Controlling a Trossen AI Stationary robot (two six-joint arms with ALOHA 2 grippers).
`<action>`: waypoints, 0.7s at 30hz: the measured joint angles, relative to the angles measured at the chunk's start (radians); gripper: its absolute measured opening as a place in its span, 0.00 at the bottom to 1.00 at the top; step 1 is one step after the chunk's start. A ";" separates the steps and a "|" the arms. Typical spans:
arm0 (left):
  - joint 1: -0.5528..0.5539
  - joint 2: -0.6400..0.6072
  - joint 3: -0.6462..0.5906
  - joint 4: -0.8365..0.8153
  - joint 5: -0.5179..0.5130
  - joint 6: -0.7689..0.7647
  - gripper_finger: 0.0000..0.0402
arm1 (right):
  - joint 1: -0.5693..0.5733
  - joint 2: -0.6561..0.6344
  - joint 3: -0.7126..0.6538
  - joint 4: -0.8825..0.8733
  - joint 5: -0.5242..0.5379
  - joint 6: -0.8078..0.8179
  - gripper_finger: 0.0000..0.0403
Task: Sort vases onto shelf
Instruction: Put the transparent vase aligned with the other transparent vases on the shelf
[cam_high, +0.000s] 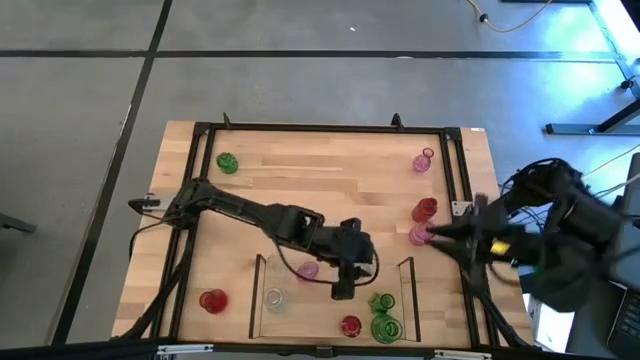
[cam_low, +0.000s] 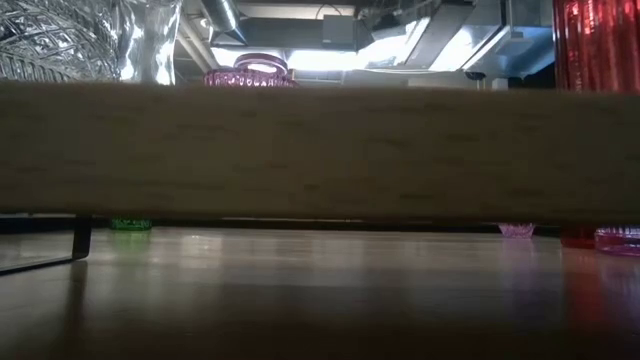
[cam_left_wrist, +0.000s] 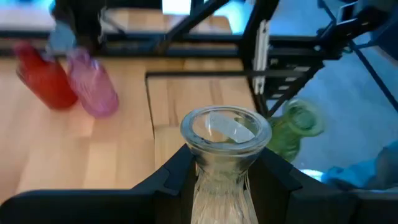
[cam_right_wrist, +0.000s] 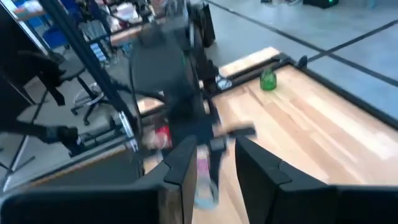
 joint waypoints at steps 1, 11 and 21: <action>-0.009 -0.011 0.000 0.001 -0.016 0.009 0.26 | 0.005 0.001 -0.030 0.004 0.003 0.018 0.25; -0.077 -0.092 0.002 0.013 -0.268 0.140 0.26 | -0.093 0.001 -0.210 0.160 -0.051 0.212 0.25; -0.102 -0.086 0.002 -0.063 -0.446 0.141 0.26 | -0.369 0.013 -0.209 0.313 -0.469 0.076 0.25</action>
